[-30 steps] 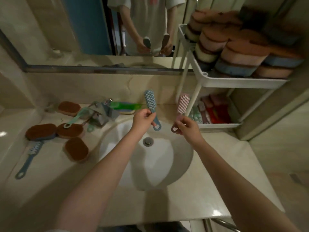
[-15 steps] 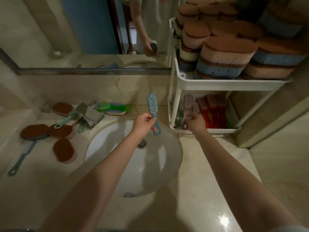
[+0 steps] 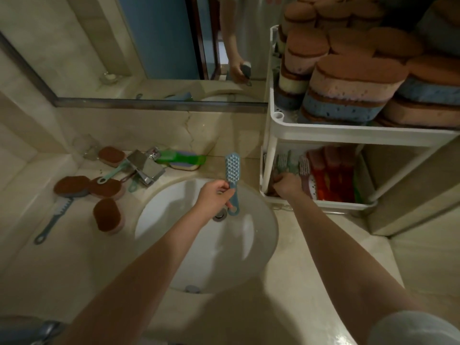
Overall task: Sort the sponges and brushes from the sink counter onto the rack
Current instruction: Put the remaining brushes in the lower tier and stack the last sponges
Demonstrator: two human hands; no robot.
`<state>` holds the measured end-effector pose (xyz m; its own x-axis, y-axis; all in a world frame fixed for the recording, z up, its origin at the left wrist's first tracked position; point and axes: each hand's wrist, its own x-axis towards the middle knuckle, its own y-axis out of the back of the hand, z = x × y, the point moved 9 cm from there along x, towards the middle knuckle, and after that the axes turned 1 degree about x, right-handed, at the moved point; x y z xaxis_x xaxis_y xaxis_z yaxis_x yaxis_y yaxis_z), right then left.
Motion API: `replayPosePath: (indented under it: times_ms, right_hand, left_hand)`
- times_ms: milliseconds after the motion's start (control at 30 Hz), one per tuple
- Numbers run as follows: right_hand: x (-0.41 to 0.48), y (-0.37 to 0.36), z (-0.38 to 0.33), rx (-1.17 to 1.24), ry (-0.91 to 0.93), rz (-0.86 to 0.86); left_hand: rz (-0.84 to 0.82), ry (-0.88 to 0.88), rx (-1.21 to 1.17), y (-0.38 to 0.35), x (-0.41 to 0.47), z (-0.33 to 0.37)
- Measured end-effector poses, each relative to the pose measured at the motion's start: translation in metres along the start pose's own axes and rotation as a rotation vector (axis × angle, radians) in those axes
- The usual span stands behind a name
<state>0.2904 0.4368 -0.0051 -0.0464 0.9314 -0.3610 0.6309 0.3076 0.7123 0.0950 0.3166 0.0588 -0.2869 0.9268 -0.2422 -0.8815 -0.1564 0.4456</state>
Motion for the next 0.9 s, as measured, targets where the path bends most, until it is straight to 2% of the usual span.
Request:
replayPosePath:
  times_ms: [200,300,400,567,733,900]
  right_hand:
    - [-0.032,0.044,0.011,0.298,0.082,0.261]
    - [-0.052,0.057,0.03,0.483,0.12,0.29]
    - [-0.072,0.064,0.047,0.599,0.102,0.211]
    - [-0.092,0.065,0.055,0.658,0.127,0.008]
    - [-0.085,0.067,0.051,0.618,0.174,0.038]
    - [-0.041,0.063,0.046,0.446,0.057,0.108]
  left_hand:
    - [-0.336,-0.065,0.151,-0.063,-0.021,0.011]
    - [-0.4,-0.161,0.195,-0.094,-0.02,0.03]
    - [-0.349,-0.236,0.145,-0.115,-0.01,0.064]
    - [-0.231,-0.252,0.101,-0.129,0.01,0.097]
    - [-0.231,-0.149,0.017,-0.133,0.013,0.088]
    - [-0.268,-0.091,0.051,-0.099,0.0,0.061]
